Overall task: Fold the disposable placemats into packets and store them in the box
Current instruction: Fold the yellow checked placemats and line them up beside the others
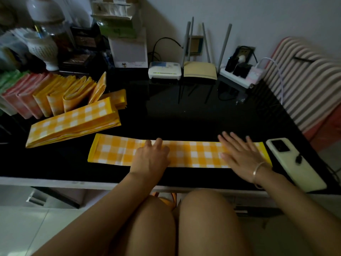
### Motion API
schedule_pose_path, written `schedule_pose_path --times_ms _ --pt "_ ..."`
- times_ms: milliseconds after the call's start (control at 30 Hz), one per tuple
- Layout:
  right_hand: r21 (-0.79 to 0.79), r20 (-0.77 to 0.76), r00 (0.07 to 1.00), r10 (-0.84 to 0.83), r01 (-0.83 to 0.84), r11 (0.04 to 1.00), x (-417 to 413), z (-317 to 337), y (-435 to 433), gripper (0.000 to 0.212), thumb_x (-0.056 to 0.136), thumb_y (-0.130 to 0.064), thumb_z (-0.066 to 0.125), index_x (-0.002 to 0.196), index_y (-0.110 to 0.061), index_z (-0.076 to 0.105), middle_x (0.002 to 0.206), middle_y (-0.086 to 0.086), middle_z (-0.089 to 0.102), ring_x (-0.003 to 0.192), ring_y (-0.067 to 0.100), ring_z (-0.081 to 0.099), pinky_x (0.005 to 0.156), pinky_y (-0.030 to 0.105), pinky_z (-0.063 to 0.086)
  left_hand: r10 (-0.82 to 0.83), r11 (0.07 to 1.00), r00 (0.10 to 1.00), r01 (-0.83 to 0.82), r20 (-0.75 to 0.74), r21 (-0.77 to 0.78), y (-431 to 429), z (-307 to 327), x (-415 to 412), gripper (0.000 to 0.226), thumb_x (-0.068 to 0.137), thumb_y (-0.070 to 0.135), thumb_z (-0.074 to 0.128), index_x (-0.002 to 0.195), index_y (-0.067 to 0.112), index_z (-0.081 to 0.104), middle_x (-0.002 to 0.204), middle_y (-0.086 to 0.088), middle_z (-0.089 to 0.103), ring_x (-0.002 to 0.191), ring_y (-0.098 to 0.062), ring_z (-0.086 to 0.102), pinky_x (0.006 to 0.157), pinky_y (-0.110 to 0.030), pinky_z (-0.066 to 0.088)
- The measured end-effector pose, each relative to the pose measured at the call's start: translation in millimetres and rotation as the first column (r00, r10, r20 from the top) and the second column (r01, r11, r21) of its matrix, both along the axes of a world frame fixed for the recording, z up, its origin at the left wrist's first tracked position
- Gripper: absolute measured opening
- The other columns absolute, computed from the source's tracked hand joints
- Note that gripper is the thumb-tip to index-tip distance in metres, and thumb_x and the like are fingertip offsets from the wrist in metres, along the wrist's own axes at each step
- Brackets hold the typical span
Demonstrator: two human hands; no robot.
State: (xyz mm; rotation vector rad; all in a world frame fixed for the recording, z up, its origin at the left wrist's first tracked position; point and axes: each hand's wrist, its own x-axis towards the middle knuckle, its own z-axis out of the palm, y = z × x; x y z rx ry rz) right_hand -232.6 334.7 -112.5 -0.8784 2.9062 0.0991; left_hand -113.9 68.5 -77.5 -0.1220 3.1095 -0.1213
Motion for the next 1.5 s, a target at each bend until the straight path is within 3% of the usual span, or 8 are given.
schedule_pose_path --times_ms 200,267,400,533,767,1167,1367,1500 --pt "-0.285 0.072 0.994 -0.087 0.104 0.953 -14.7 -1.2 14.5 0.084 0.078 -0.07 0.018 0.151 -0.03 0.022 0.158 -0.011 0.018 0.146 0.007 0.006 0.119 0.035 -0.003 -0.024 0.999 1.0 0.024 0.011 -0.033 -6.9 -1.2 -2.6 0.054 0.099 0.049 0.046 0.144 0.023 0.029 0.142 -0.004 0.035 0.126 -0.027 0.042 0.082 -0.032 0.048" --pt "-0.34 -0.087 0.991 -0.101 0.066 0.938 -6.9 8.1 14.2 0.07 0.083 -0.058 0.029 0.143 -0.023 0.043 0.15 -0.002 0.039 0.144 0.016 0.021 0.12 0.043 0.004 -0.046 0.998 0.999 0.046 0.004 -0.048 -11.2 -1.5 -4.4 0.063 0.097 0.051 0.047 0.148 0.025 0.021 0.142 -0.003 0.037 0.125 -0.027 0.044 0.083 -0.032 0.049" --pt "-0.511 -0.332 0.922 -0.201 0.003 0.86 40.1 27.4 4.7 0.031 0.089 -0.031 0.047 0.109 -0.016 0.067 0.109 0.003 0.068 0.107 0.025 0.057 0.091 0.044 0.045 -0.075 0.996 0.996 0.076 0.038 -0.048 -10.4 -1.0 -6.9 0.062 0.098 0.048 0.048 0.15 0.034 0.017 0.139 -0.007 0.036 0.123 -0.029 0.043 0.083 -0.034 0.048" --pt "-0.645 0.38 0.822 -0.425 0.565 0.515 78.5 33.5 -6.0 0.015 0.096 -0.019 0.051 0.092 -0.014 0.066 0.067 -0.005 0.069 0.049 0.018 0.064 0.048 0.028 0.047 -0.059 0.997 0.995 0.063 0.078 -0.046 -6.9 2.9 -12.1 0.063 0.096 0.049 0.049 0.15 0.037 0.018 0.138 -0.009 0.036 0.121 -0.032 0.044 0.084 -0.035 0.047" --pt "-0.443 0.876 0.424 -0.23 0.896 -0.035 91.3 40.6 -23.6 0.023 0.099 -0.01 0.049 0.117 0.003 0.054 0.078 0.018 0.072 0.061 0.027 0.071 0.047 0.029 0.053 0.03 0.999 0.99 -0.024 0.139 -0.047 5.5 4.1 -25.7 0.074 0.09 0.064 0.05 0.151 0.037 0.017 0.144 -0.009 0.034 0.123 -0.035 0.042 0.087 -0.037 0.044" --pt "-0.178 0.971 0.205 0.124 0.964 -0.2 90.0 58.8 -57.8 0.016 0.096 -0.018 0.055 0.095 -0.003 0.058 0.088 0.011 0.068 0.067 0.017 0.063 0.043 0.021 0.053 -0.01 0.992 0.986 0.031 0.164 -0.126 12.1 6.4 -26.0 0.081 0.09 0.07 0.041 0.155 0.035 0.006 0.144 -0.013 0.032 0.12 -0.034 0.042 0.092 -0.038 0.041" --pt "-0.441 0.889 0.43 -0.156 0.896 -0.046 86.3 37.9 -72.1 0.015 0.094 -0.02 0.06 0.089 -0.006 0.058 0.067 0.009 0.061 0.051 0.017 0.057 0.045 0.027 0.052 0.056 0.998 0.989 -0.053 0.137 -0.027 17.4 -0.4 -28.0 0.084 0.084 0.074 0.046 0.152 0.038 0.011 0.14 -0.012 0.031 0.12 -0.035 0.038 0.088 -0.044 0.052" --pt "-0.675 0.611 0.682 -0.402 0.714 0.186 79.6 36.1 -74.0 0.021 0.09 -0.023 0.062 0.076 -0.008 0.058 0.068 0.007 0.067 0.058 0.018 0.066 0.061 0.04 0.058 0.06 0.998 0.988 -0.058 0.139 -0.018 32.2 -2.0 -33.8 0.075 0.086 0.071 0.044 0.147 0.032 0.024 0.132 -0.013 0.039 0.113 -0.034 0.041 0.083 -0.044 0.053"
